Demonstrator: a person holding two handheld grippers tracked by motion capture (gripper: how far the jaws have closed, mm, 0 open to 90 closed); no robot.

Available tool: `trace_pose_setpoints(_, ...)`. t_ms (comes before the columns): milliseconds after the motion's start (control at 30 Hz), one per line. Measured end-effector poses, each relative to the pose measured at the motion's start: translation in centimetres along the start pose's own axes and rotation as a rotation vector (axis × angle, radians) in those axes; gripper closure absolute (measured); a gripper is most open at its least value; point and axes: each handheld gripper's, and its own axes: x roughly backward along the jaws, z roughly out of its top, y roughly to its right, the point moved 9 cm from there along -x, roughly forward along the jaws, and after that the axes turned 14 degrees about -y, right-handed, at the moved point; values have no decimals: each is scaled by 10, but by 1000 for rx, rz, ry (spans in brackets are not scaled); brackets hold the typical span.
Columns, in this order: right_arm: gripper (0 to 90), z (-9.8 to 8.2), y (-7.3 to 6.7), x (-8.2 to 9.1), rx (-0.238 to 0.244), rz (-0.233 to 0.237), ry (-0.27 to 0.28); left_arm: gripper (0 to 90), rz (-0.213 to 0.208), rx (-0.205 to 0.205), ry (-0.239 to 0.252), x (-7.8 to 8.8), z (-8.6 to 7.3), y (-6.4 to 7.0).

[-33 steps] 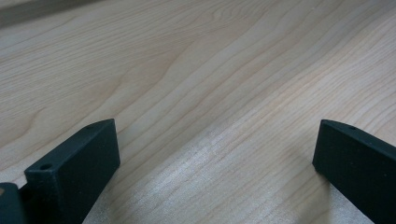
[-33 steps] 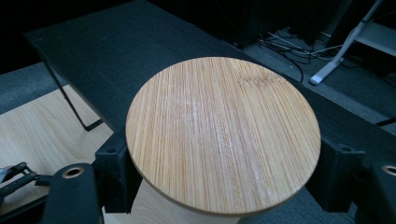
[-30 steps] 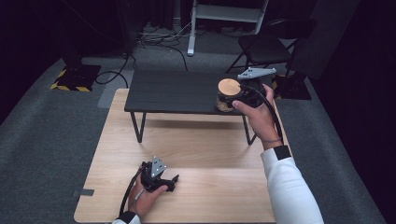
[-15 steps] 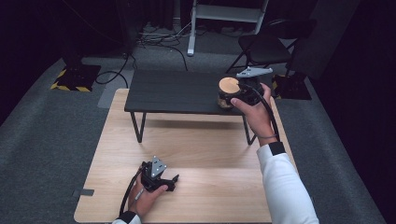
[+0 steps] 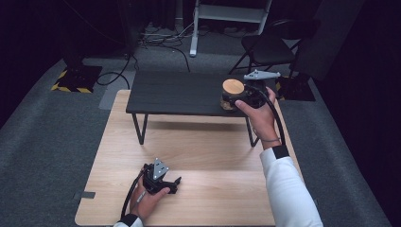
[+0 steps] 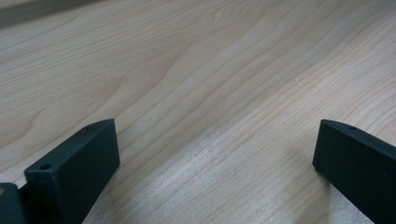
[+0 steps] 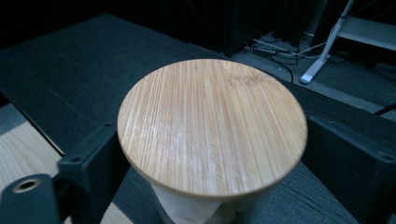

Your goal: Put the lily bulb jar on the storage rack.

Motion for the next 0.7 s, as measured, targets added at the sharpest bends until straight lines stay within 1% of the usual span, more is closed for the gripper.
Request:
trace_pose_setpoints(33, 85, -1, 1, 1, -1, 1, 1, 5, 0, 0, 0, 0, 0, 0)
trace_pose_setpoints(67, 69, -5, 0, 6, 18, -15, 9, 5, 0, 0, 0, 0, 0, 0)
trace_pose_setpoints(100, 69, -5, 0, 6, 18, -15, 9, 5, 0, 0, 0, 0, 0, 0)
trace_pose_setpoints(133, 46, -10, 0, 10, 27, -25, 6, 5, 0, 0, 0, 0, 0, 0)
trace_pose_setpoints(200, 46, -13, -1, 13, 32, -31, 4, 5, 0, 0, 0, 0, 0, 0)
trace_pose_setpoints(233, 46, -17, 0, 15, 34, -31, 11, 5, 0, 0, 0, 0, 0, 0)
trace_pose_setpoints(267, 47, -27, 1, 20, 38, -35, 27, 5, 0, 0, 0, 0, 0, 0)
trace_pose_setpoints(300, 47, -32, 1, 23, 45, -43, 36, 5, 0, 0, 0, 0, 0, 0)
trace_pose_setpoints(333, 47, -32, 1, 23, 45, -43, 36, 5, 0, 0, 0, 0, 0, 0)
trace_pose_setpoints(367, 46, -44, 2, 27, 53, -49, 54, 5, 0, 0, 0, 0, 0, 0)
trace_pose_setpoints(400, 46, -44, 2, 27, 53, -49, 54, 5, 0, 0, -1, 0, 0, 0)
trace_pose_setpoints(433, 47, -54, 2, 31, 58, -53, 58, 5, 0, 0, 0, 0, 0, 0)
trace_pose_setpoints(500, 52, -66, 1, 36, 66, -61, 77, 5, 0, 0, -1, 0, 0, 0)
trace_pose_setpoints(533, 52, -71, 0, 38, 64, -58, 86, 5, 0, 0, -1, 0, 0, 0)
trace_pose_setpoints(567, 52, -71, 0, 38, 64, -58, 86, 5, 0, 0, -1, 0, 0, 0)
trace_pose_setpoints(600, 55, -77, 0, 39, 63, -55, 96, 5, 0, 0, -1, 0, 0, 0)
trace_pose_setpoints(667, 58, -88, -2, 42, 62, -49, 99, 5, 0, 0, 0, 0, 0, 0)
trace_pose_setpoints(700, 62, -94, -2, 43, 64, -39, 105, 5, 0, 0, 0, 0, 0, 0)
